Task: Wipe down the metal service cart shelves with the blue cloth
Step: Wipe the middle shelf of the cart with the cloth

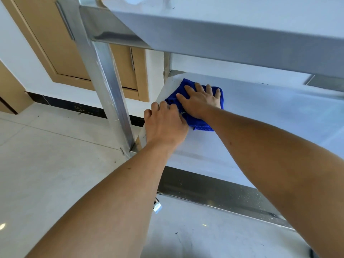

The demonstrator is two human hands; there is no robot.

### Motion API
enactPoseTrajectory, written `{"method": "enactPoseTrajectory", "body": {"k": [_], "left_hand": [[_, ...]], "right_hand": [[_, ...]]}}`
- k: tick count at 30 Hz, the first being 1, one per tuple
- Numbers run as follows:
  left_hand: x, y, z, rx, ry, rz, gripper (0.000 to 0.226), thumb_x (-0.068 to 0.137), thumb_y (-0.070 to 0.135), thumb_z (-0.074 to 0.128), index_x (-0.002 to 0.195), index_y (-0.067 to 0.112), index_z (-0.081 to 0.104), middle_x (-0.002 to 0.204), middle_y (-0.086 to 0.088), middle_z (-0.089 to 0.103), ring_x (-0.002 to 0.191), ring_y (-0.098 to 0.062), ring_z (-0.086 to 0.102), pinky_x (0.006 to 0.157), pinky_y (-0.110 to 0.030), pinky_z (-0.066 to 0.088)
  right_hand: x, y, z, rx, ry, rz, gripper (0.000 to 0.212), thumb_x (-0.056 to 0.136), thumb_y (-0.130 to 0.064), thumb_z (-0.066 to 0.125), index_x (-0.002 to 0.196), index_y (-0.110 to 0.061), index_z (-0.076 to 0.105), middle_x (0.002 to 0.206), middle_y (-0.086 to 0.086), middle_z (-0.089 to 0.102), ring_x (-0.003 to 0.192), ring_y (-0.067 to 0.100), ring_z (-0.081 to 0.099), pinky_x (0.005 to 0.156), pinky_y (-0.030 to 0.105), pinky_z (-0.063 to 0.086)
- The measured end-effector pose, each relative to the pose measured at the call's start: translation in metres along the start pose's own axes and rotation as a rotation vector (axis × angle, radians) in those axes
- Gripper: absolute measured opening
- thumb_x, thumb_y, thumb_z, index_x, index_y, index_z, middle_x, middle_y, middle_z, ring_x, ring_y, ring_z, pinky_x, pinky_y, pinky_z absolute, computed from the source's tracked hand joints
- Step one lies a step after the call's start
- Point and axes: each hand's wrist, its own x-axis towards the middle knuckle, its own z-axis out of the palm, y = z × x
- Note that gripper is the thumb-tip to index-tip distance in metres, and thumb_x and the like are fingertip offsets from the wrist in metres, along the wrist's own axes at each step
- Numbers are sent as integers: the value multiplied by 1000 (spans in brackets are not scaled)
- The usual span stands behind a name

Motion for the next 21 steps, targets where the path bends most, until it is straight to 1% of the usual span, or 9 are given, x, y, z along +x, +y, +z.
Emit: {"method": "enactPoseTrajectory", "body": {"k": [5, 8, 10, 13, 16, 21], "left_hand": [[0, 0, -6, -9, -17, 2, 34, 88, 35, 40, 102, 17, 65, 110, -6, 61, 107, -29, 48, 92, -46, 36], [1, 1, -8, 1, -19, 1, 40, 85, 34, 38, 101, 16, 69, 108, -8, 62, 107, -31, 49, 91, -46, 37], [2, 2, -8, 10, -42, -18, 41, 84, 34, 37, 104, 17, 70, 110, -7, 61, 109, -31, 48, 93, -46, 38], [2, 5, -9, 55, -87, -30, 41, 87, 35, 38, 111, 18, 68, 116, -8, 59, 113, -31, 47, 94, -46, 38], [1, 8, -14, 114, -106, -12, 41, 90, 35, 39, 113, 15, 66, 116, -11, 58, 113, -31, 47, 93, -45, 40], [4, 27, -24, 225, -219, -41, 40, 90, 30, 39, 118, 11, 60, 122, -14, 56, 116, -35, 45, 91, -45, 38]], "right_hand": [[-52, 10, -1, 1, 15, 11, 67, 94, -71, 13, 150, -40, 31, 163, 0, 24, 149, 36, 14, 117, 64, 4], [-82, 18, -3, 18, 15, 22, 68, 95, -71, 13, 152, -39, 29, 166, 1, 19, 151, 37, 9, 117, 64, 1], [-103, 20, -3, 26, 2, 28, 68, 95, -70, 13, 154, -39, 27, 167, 2, 16, 152, 38, 6, 118, 64, -1], [-132, 24, -6, 44, -10, 35, 65, 96, -66, 17, 154, -38, 26, 168, 3, 14, 152, 38, 3, 118, 63, -3], [-160, 30, -10, 66, -34, 26, 64, 97, -66, 20, 154, -38, 26, 168, 2, 13, 152, 38, 2, 118, 63, -4], [-203, 45, -11, 96, -8, 7, 66, 96, -69, 18, 155, -39, 26, 168, 1, 15, 153, 38, 3, 118, 63, -6]]}}
